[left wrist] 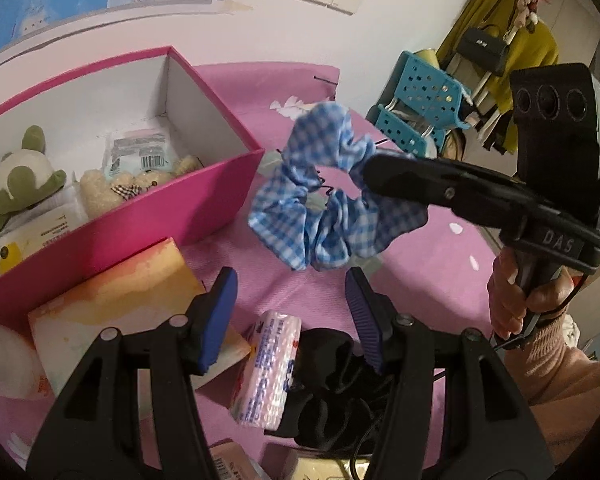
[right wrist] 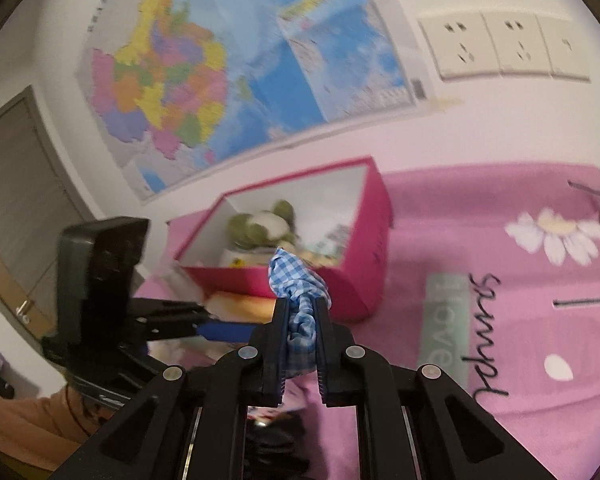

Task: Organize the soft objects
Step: 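Close the right gripper on the scrunchie and lift it, then carry the scrunchie over the box and open the right gripper, then move the right gripper to the black scrunchie and close on it, then lift the black scrunchie over the box and open the right gripper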

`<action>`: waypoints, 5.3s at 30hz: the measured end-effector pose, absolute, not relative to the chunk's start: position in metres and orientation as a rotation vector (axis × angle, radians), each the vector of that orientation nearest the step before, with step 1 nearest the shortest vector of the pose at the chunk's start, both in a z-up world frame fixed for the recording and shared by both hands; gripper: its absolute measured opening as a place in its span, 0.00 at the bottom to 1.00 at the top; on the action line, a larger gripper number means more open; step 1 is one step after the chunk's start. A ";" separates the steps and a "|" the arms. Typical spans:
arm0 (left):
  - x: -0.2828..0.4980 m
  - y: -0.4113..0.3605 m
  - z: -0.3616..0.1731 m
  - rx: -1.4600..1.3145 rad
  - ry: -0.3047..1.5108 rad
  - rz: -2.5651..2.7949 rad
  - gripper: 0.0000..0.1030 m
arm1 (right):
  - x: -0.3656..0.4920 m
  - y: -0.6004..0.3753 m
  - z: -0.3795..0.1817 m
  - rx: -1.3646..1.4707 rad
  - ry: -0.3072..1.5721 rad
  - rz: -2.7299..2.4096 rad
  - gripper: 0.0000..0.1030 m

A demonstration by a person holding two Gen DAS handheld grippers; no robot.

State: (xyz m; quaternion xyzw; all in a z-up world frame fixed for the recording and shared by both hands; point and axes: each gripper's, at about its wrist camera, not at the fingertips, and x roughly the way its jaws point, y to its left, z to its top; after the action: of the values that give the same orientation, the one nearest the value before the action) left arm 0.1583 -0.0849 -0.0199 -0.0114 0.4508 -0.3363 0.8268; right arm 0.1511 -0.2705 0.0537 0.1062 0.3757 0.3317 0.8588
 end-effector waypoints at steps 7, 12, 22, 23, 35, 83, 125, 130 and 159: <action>0.161 -0.073 0.008 -0.038 0.867 -0.687 0.56 | 0.163 -0.250 0.070 0.228 0.753 0.754 0.10; 0.175 -0.066 0.019 -0.039 0.841 -0.639 0.45 | 0.180 -0.242 0.073 0.240 0.747 0.756 0.10; 0.220 -0.055 0.014 -0.002 0.859 -0.506 0.43 | 0.228 -0.221 0.050 0.236 0.816 0.703 0.11; 0.222 -0.055 0.012 0.000 0.866 -0.500 0.43 | 0.231 -0.219 0.047 0.231 0.823 0.698 0.11; 0.240 -0.059 -0.012 0.029 0.926 -0.420 0.44 | 0.240 -0.202 0.027 0.102 0.870 0.570 0.34; 0.072 -0.070 -0.076 -0.029 1.084 -0.668 0.54 | 0.098 -0.236 -0.039 0.100 1.116 0.698 0.60; 0.168 -0.055 0.030 -0.039 0.819 -0.552 0.31 | 0.203 -0.215 0.092 0.170 0.746 0.790 0.15; 0.201 -0.049 0.025 -0.061 0.842 -0.479 0.31 | 0.243 -0.199 0.087 0.173 0.761 0.769 0.15; 0.272 -0.045 -0.008 -0.020 0.940 -0.188 0.31 | 0.268 -0.192 0.052 0.125 0.852 0.702 0.30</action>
State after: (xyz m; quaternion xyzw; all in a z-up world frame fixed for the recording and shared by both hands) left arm 0.2718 -0.0450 -0.0083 -0.0098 0.4522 -0.0906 0.8873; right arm 0.2680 -0.1922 0.0518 0.0593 0.4046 0.3334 0.8495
